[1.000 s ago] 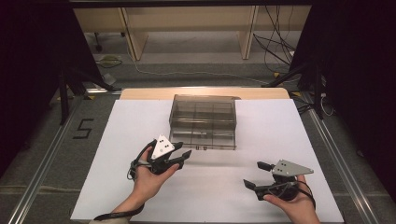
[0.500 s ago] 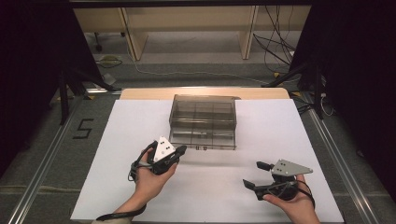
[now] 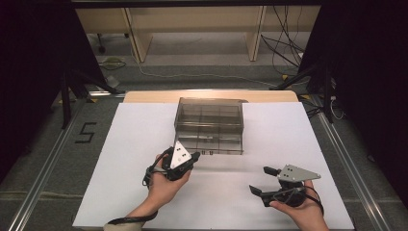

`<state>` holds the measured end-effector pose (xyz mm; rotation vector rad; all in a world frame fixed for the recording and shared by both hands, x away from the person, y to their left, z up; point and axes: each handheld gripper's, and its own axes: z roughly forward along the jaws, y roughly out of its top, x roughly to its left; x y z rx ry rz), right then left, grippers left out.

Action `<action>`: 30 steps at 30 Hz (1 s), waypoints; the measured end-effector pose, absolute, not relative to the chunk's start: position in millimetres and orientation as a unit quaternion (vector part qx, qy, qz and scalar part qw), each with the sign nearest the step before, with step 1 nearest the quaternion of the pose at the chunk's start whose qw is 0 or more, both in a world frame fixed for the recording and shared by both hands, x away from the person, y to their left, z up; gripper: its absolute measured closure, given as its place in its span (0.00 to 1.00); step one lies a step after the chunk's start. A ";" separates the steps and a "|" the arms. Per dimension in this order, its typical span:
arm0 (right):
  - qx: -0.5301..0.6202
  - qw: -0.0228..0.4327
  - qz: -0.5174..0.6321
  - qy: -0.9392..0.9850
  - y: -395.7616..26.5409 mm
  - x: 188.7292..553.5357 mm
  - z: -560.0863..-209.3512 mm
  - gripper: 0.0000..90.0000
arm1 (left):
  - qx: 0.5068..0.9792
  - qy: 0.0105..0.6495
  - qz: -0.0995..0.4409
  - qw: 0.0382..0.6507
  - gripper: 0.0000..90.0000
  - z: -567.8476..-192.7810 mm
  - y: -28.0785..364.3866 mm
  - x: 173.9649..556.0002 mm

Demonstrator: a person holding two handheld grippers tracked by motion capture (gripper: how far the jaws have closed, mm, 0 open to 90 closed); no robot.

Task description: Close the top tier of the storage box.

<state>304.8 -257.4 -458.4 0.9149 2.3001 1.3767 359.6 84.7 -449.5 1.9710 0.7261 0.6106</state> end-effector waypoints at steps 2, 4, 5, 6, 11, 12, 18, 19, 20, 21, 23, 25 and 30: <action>0.320 0.152 0.481 0.802 -257.7 305.0 -458.8 0.18 | 0.801 0.297 0.248 0.457 1.00 -450.2 83.7 361.5; 0.321 0.152 0.482 0.801 -257.9 305.1 -459.1 0.18 | 0.801 0.298 0.249 0.456 1.00 -450.8 83.6 363.6; 0.321 0.152 0.482 0.801 -258.1 305.1 -459.1 0.18 | 0.801 0.299 0.249 0.455 1.00 -451.4 83.3 364.4; 0.321 0.153 0.482 0.801 -258.4 305.2 -459.1 0.18 | 0.802 0.298 0.250 0.453 1.00 -452.0 83.1 365.1; 0.321 0.152 0.482 0.801 -257.6 305.2 -459.1 0.18 | 0.804 0.297 0.251 0.450 1.00 -453.9 80.6 366.8; 0.320 0.152 0.481 0.802 -257.6 305.2 -459.1 0.18 | 0.805 0.294 0.253 0.449 1.00 -454.1 80.2 367.4; 0.321 0.152 0.482 0.801 -257.6 305.1 -459.1 0.18 | 0.806 0.294 0.254 0.447 1.00 -455.3 78.0 369.7; 0.321 0.152 0.481 0.802 -257.8 305.1 -459.1 0.18 | 0.805 0.295 0.254 0.448 1.00 -455.6 77.6 369.7; 0.321 0.152 0.482 0.801 -257.8 305.3 -459.2 0.18 | 0.805 0.294 0.255 0.447 1.00 -455.6 77.6 369.8; 0.321 0.152 0.482 0.801 -257.8 305.2 -459.2 0.18 | 0.806 0.293 0.256 0.447 1.00 -455.6 77.6 370.0; 0.320 0.152 0.482 0.802 -257.9 305.2 -459.2 0.18 | 0.807 0.290 0.258 0.445 1.00 -455.4 77.8 370.6; 0.321 0.152 0.482 0.801 -257.8 305.1 -459.1 0.18 | 0.808 0.288 0.261 0.444 1.00 -455.4 77.9 371.4; 0.321 0.152 0.480 0.802 -257.7 304.9 -458.8 0.18 | 0.806 0.289 0.261 0.445 1.00 -455.2 77.2 373.9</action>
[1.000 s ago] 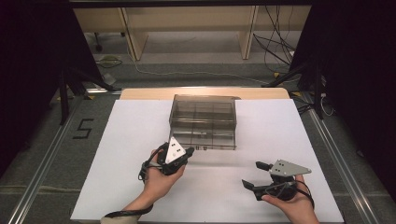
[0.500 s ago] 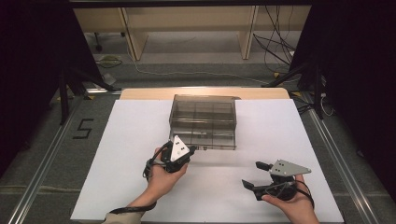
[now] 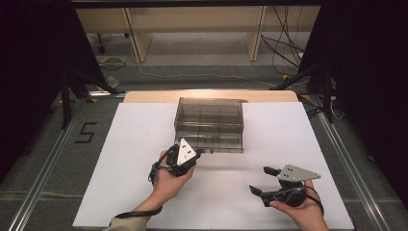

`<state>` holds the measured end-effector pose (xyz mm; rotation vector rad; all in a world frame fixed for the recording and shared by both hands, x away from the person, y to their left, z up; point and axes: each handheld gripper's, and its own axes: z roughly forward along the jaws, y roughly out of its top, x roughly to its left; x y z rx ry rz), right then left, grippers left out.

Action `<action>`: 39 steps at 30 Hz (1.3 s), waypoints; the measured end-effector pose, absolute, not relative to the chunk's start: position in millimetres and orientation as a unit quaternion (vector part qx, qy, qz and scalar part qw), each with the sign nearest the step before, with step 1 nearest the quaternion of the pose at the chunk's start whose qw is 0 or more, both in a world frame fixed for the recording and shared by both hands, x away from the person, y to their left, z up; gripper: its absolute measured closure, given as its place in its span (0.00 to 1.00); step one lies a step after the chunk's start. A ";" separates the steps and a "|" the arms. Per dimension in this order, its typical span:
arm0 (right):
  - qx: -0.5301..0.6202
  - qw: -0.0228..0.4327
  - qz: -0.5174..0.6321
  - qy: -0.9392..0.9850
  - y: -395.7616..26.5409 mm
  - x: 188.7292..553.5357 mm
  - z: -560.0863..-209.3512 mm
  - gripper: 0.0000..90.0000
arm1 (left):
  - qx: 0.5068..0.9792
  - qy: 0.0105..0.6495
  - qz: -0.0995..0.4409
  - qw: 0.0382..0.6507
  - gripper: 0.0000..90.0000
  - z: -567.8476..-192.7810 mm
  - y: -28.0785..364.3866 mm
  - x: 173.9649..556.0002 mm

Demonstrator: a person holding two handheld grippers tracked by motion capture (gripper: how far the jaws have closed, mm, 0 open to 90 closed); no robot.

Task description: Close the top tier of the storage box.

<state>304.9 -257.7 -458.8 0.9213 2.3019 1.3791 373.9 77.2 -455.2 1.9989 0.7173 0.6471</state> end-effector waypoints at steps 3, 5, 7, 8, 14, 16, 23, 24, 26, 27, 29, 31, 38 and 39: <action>0.322 0.152 0.481 0.801 -257.7 305.0 -459.0 0.18 | 0.807 0.289 0.264 0.442 1.00 -455.3 77.1 375.6; 0.322 0.152 0.482 0.801 -257.8 305.1 -459.1 0.18 | 0.806 0.291 0.264 0.443 1.00 -455.8 76.5 376.4; 0.322 0.152 0.481 0.801 -257.9 305.0 -459.0 0.18 | 0.806 0.291 0.264 0.442 1.00 -455.8 76.6 377.3; 0.322 0.152 0.481 0.801 -257.9 305.1 -459.1 0.18 | 0.807 0.292 0.263 0.442 1.00 -455.7 76.7 377.7; 0.322 0.151 0.481 0.801 -257.7 305.1 -459.1 0.18 | 0.806 0.295 0.264 0.441 1.00 -455.8 76.2 381.2; 0.322 0.152 0.482 0.801 -257.7 305.1 -459.1 0.18 | 0.806 0.294 0.266 0.439 1.00 -455.6 76.4 382.7; 0.323 0.152 0.481 0.801 -257.9 305.4 -459.4 0.18 | 0.805 0.299 0.268 0.437 1.00 -458.2 74.3 387.0; 0.323 0.152 0.481 0.801 -257.9 305.4 -459.4 0.18 | 0.805 0.300 0.267 0.437 1.00 -458.7 73.8 387.7; 0.323 0.152 0.481 0.800 -258.0 305.5 -459.6 0.18 | 0.805 0.301 0.267 0.435 1.00 -458.5 73.7 388.7; 0.324 0.152 0.481 0.800 -258.0 305.4 -459.6 0.18 | 0.806 0.299 0.270 0.434 1.00 -458.1 73.9 389.9; 0.324 0.152 0.481 0.800 -257.9 305.5 -459.6 0.18 | 0.804 0.302 0.269 0.437 1.00 -458.2 73.1 391.1; 0.323 0.152 0.481 0.801 -257.8 305.5 -459.6 0.18 | 0.803 0.303 0.270 0.436 1.00 -457.9 72.5 392.7; 0.324 0.152 0.481 0.800 -258.0 305.6 -459.8 0.18 | 0.803 0.304 0.269 0.437 1.00 -458.0 70.7 395.8; 0.324 0.152 0.481 0.800 -258.0 305.6 -459.8 0.18 | 0.802 0.304 0.270 0.437 1.00 -458.1 70.5 396.2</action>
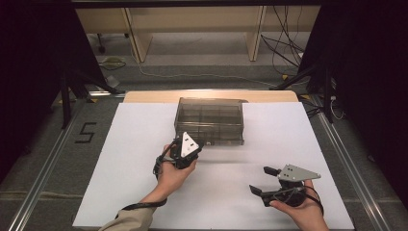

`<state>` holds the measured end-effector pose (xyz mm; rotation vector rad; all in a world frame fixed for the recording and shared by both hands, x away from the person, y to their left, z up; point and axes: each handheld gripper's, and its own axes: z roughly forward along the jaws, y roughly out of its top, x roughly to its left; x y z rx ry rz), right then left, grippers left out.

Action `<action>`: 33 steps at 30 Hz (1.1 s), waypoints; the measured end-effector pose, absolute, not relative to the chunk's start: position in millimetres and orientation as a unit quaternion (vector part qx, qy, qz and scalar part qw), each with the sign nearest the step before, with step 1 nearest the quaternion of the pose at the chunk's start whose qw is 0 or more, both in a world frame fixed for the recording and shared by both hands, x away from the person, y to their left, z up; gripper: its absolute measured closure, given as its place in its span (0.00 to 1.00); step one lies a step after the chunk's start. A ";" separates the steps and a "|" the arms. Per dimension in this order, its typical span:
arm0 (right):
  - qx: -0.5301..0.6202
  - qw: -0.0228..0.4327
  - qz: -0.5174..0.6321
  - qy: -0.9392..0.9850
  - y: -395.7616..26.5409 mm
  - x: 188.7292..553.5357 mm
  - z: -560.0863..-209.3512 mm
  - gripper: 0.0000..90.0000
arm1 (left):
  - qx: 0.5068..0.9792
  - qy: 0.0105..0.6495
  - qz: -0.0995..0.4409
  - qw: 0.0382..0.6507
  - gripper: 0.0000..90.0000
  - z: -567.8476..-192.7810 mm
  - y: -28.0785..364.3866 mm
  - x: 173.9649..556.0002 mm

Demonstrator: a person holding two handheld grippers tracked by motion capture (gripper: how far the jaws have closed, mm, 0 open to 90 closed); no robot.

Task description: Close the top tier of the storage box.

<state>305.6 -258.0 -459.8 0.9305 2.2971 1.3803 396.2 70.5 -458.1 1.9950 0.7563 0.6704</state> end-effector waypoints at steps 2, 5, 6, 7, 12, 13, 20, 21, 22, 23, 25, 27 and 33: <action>0.324 0.152 0.481 0.800 -258.0 305.6 -459.8 0.18 | 0.802 0.305 0.268 0.437 1.00 -458.4 70.8 397.3; 0.324 0.152 0.481 0.800 -258.1 305.5 -459.8 0.18 | 0.801 0.308 0.269 0.438 1.00 -458.3 70.6 398.9; 0.324 0.152 0.481 0.800 -258.1 305.5 -459.8 0.18 | 0.800 0.309 0.268 0.438 1.00 -458.3 70.5 399.6; 0.324 0.152 0.481 0.800 -258.0 305.5 -459.7 0.18 | 0.800 0.309 0.269 0.438 1.00 -458.2 70.5 400.2; 0.324 0.152 0.480 0.801 -258.1 305.4 -459.6 0.18 | 0.798 0.313 0.271 0.439 1.00 -458.0 70.2 401.8; 0.324 0.153 0.481 0.800 -258.1 305.5 -459.7 0.18 | 0.798 0.312 0.272 0.438 1.00 -457.7 70.3 401.9; 0.322 0.152 0.480 0.802 -258.0 305.5 -459.7 0.18 | 0.796 0.311 0.278 0.438 1.00 -455.8 71.0 402.0; 0.322 0.152 0.480 0.802 -258.0 305.4 -459.7 0.18 | 0.796 0.310 0.280 0.438 1.00 -454.8 71.1 402.2; 0.322 0.152 0.480 0.802 -258.0 305.4 -459.7 0.18 | 0.793 0.312 0.281 0.441 1.00 -453.9 70.6 402.3; 0.322 0.152 0.480 0.802 -258.0 305.4 -459.7 0.18 | 0.794 0.310 0.281 0.441 1.00 -452.6 70.7 402.7; 0.322 0.152 0.480 0.802 -257.9 305.4 -459.6 0.18 | 0.795 0.307 0.284 0.439 1.00 -450.6 69.5 403.2; 0.322 0.152 0.480 0.802 -257.9 305.2 -459.5 0.18 | 0.794 0.308 0.285 0.440 1.00 -449.8 68.5 404.2; 0.322 0.152 0.480 0.802 -258.0 305.1 -459.5 0.18 | 0.797 0.311 0.285 0.433 1.00 -450.9 69.4 407.5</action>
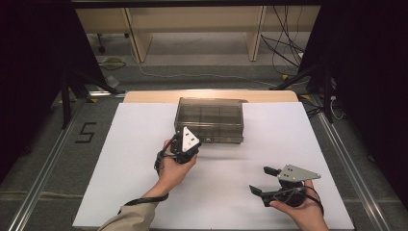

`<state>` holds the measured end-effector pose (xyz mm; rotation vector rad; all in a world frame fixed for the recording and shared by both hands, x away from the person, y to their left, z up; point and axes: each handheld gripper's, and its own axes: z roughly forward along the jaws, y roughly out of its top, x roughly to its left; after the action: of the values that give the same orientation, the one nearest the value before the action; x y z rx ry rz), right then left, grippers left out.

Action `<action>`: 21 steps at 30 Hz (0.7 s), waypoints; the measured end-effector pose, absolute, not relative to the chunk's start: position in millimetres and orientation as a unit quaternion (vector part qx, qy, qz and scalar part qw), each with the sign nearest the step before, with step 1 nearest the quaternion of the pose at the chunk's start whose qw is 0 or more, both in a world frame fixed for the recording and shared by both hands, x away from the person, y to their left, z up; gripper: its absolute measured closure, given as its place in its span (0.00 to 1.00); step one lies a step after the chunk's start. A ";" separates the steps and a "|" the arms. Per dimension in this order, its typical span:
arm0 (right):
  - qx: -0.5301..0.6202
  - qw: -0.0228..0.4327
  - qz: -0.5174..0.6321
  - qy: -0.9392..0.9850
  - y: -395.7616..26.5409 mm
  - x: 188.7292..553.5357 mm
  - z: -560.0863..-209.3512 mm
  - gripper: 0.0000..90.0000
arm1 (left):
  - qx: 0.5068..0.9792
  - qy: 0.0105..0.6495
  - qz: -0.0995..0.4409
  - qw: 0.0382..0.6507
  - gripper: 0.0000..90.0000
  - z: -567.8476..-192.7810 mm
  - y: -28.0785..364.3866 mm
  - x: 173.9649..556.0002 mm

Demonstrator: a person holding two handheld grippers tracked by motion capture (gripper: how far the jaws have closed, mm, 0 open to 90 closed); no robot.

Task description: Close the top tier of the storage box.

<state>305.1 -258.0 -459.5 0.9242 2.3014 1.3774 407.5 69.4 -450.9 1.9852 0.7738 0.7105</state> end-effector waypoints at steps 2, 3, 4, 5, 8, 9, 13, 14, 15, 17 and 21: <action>0.322 0.152 0.480 0.802 -258.0 305.2 -459.6 0.18 | 0.795 0.314 0.286 0.433 1.00 -452.0 69.0 408.8; 0.322 0.152 0.480 0.802 -257.9 305.2 -459.5 0.18 | 0.795 0.314 0.285 0.433 1.00 -452.2 69.1 409.5; 0.321 0.152 0.481 0.802 -257.8 305.1 -459.5 0.18 | 0.795 0.315 0.286 0.432 1.00 -452.2 68.9 410.2; 0.321 0.152 0.481 0.802 -257.8 305.1 -459.4 0.18 | 0.795 0.315 0.285 0.432 1.00 -452.1 68.8 411.1; 0.321 0.152 0.480 0.802 -257.8 305.3 -459.6 0.18 | 0.795 0.317 0.286 0.431 1.00 -452.6 68.5 413.5; 0.321 0.152 0.480 0.802 -257.7 305.2 -459.6 0.18 | 0.795 0.318 0.285 0.431 1.00 -453.1 68.6 414.4; 0.320 0.152 0.480 0.802 -257.5 305.2 -459.6 0.18 | 0.797 0.319 0.284 0.426 1.00 -454.9 68.1 417.7; 0.321 0.152 0.480 0.802 -257.6 305.2 -459.6 0.18 | 0.796 0.321 0.284 0.427 1.00 -455.5 67.5 418.4; 0.321 0.152 0.480 0.802 -257.7 305.2 -459.6 0.18 | 0.796 0.322 0.284 0.427 1.00 -455.8 67.1 419.3; 0.320 0.152 0.481 0.802 -257.7 305.2 -459.5 0.18 | 0.796 0.322 0.285 0.426 1.00 -456.2 66.4 421.0; 0.320 0.152 0.480 0.802 -257.6 305.2 -459.6 0.18 | 0.797 0.323 0.285 0.423 1.00 -455.8 66.1 424.1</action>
<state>305.2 -257.6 -459.6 0.9192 2.3027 1.3790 424.1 66.1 -455.8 1.9960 0.8096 0.7136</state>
